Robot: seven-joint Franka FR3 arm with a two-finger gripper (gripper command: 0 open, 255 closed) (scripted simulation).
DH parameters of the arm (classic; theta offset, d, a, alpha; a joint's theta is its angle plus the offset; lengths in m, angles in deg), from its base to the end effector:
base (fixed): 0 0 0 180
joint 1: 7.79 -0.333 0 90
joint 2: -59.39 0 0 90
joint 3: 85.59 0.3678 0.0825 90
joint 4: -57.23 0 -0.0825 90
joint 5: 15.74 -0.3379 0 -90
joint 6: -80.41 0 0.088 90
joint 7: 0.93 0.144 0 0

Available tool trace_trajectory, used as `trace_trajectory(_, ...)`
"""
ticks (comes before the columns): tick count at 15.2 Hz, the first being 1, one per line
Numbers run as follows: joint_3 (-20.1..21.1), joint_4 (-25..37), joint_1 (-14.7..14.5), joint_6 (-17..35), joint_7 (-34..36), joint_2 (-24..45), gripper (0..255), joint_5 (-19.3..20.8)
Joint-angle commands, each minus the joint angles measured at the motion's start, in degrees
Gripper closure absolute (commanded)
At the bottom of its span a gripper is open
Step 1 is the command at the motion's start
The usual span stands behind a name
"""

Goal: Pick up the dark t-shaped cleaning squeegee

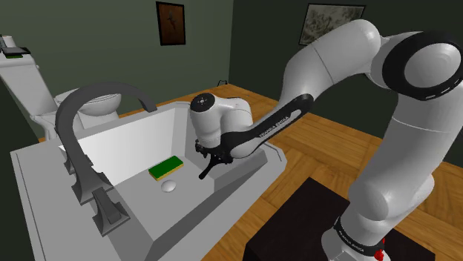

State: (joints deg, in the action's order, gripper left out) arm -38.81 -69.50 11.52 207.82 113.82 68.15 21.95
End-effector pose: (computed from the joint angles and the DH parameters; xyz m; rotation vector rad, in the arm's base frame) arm 0.4709 0.1940 0.3747 2.4814 -1.5166 0.5131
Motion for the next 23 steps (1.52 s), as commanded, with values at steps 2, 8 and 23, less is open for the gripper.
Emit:
trace_trajectory(2,-2.54,5.35,-3.23,-2.91,9.18,7.52,0,7.52)
trace_trajectory(8,-4.55,5.06,-4.89,-1.18,12.91,11.31,0,11.79)
trace_trajectory(23,-4.41,5.06,-4.77,-1.30,12.65,11.03,255,11.49)
